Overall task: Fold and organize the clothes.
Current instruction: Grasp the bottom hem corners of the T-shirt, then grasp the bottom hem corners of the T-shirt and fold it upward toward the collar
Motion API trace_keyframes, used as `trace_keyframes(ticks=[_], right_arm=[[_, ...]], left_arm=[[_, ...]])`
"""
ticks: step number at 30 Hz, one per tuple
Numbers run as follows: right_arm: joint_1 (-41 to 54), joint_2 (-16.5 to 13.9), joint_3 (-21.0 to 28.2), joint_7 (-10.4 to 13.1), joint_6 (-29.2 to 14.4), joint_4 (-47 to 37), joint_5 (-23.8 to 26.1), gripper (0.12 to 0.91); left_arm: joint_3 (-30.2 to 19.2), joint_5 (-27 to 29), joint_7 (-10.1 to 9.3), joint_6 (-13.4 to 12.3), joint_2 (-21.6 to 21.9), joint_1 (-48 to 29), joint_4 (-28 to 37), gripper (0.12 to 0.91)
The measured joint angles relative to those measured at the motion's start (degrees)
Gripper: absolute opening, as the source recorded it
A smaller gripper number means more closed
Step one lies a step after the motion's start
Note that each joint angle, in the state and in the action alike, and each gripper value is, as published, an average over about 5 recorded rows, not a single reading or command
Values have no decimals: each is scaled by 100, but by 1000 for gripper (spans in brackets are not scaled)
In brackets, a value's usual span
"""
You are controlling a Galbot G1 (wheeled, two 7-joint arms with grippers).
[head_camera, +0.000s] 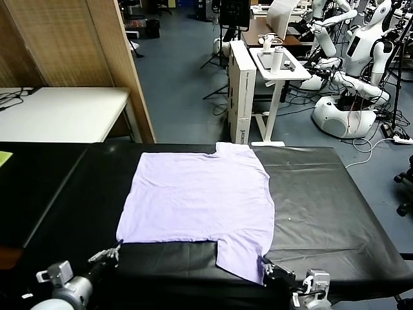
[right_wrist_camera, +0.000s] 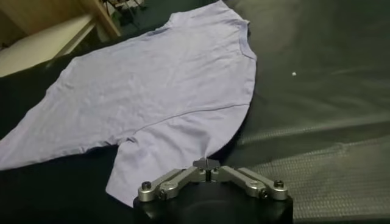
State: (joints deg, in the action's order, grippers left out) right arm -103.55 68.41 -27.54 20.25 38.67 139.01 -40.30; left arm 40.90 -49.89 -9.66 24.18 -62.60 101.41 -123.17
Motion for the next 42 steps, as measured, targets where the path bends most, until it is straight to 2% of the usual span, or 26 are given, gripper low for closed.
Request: trace_keyframes(ticks=[6, 12, 18, 28, 35, 42], right_arm=[[-125, -13, -30, -59, -60, 87, -24, 139], [52, -89, -116, -379, -393, 36, -128, 139], [546, -324, -123, -593, -753, -253, -558, 139], [1796, -777, 47, -561, -878, -1158, -1055, 139], [2529, -817, 260, -498, -887, -1715, -1100, 139], [3095, -794, 534, -443, -884, -2174, -1100, 139]], left_arm=[[202, 50, -113, -38, -3, 445, -355, 148], [305, 137, -112, -108, -40, 738, -608, 148], [219, 192, -91, -204, -156, 613, -606, 148], [5, 271, -90, -242, -203, -122, -362, 148], [-138, 374, -72, -377, -235, -616, -123, 148], [-367, 636, -89, -394, -256, -1031, 117, 148]])
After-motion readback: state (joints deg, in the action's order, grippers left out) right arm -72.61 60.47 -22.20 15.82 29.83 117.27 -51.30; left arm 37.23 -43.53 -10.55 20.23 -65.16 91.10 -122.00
